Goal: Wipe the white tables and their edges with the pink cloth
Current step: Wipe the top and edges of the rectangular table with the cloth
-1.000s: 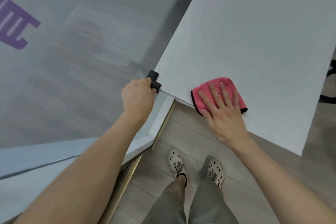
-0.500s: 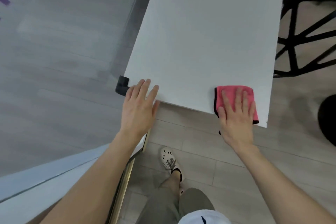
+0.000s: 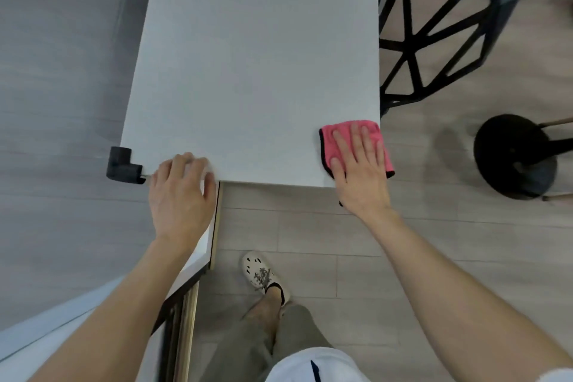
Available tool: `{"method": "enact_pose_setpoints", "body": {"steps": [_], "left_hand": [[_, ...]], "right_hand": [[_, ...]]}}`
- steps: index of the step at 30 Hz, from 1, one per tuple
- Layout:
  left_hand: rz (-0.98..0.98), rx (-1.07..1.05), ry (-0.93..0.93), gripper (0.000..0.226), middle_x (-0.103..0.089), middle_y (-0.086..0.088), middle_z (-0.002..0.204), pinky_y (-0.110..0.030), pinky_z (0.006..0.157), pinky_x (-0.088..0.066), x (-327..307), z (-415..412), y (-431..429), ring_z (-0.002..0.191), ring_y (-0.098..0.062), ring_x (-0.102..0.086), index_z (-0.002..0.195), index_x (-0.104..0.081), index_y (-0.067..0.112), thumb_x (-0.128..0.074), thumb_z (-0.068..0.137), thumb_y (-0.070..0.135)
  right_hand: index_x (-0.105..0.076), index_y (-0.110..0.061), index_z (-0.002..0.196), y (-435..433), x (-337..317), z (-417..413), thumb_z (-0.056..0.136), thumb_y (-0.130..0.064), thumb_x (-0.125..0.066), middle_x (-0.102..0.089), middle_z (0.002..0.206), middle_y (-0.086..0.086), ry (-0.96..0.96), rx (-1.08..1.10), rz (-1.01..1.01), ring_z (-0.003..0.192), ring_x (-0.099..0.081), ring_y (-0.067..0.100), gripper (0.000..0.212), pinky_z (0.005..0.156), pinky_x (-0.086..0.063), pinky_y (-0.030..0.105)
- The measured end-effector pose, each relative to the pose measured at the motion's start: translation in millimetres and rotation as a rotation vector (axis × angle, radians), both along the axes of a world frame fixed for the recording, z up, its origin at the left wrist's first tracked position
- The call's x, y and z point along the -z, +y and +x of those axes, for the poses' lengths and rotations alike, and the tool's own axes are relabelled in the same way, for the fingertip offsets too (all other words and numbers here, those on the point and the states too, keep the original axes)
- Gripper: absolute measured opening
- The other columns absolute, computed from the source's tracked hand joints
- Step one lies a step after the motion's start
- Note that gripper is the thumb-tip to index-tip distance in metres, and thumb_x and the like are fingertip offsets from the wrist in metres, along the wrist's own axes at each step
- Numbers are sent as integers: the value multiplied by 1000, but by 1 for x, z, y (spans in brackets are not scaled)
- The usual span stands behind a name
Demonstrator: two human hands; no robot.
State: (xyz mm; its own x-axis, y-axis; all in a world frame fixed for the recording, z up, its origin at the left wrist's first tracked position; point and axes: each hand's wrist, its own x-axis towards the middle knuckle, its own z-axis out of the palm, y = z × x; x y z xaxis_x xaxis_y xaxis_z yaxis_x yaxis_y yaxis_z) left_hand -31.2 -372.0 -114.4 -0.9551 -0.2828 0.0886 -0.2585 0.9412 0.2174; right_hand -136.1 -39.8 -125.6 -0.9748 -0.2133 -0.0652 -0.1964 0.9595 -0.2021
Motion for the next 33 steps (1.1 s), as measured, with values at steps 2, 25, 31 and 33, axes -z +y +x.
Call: {"method": "enact_pose_setpoints", "body": {"steps": [2,25,31,33], "left_hand": [[-6,-29,-1,26,-65,-12,136,-54,104,-47,1,-2,2,124,-39,-57,123,-69,15,-57,107,31],[10,-478,52,43,-56,-15,140,-57,120,-33,-4,-53,113,134,-39,-50,139,-59,12,-46,108,39],[-24,-848,101,40,-49,-13,146,-54,115,-33,9,-88,188,139,-36,-43,145,-53,16,-48,110,37],[31,-1026,143,41,-50,-12,145,-52,114,-32,14,-100,198,136,-35,-44,144,-54,18,-45,108,37]], "right_hand": [[-18,-26,173,-47,1,7,114,-41,-24,-14,180,14,26,114,40,168,-6,32,62,133,-9,60],[-15,-38,172,11,-13,-130,112,-63,-31,-6,182,0,44,-1033,56,168,1,22,66,136,-3,49],[-26,-25,172,-14,-2,-193,112,-57,-26,-17,179,17,98,-561,-57,167,-11,34,67,134,-8,55],[-32,-28,170,-10,3,-133,113,-53,-37,-21,178,14,58,-928,-147,167,-14,33,63,134,-11,55]]}}
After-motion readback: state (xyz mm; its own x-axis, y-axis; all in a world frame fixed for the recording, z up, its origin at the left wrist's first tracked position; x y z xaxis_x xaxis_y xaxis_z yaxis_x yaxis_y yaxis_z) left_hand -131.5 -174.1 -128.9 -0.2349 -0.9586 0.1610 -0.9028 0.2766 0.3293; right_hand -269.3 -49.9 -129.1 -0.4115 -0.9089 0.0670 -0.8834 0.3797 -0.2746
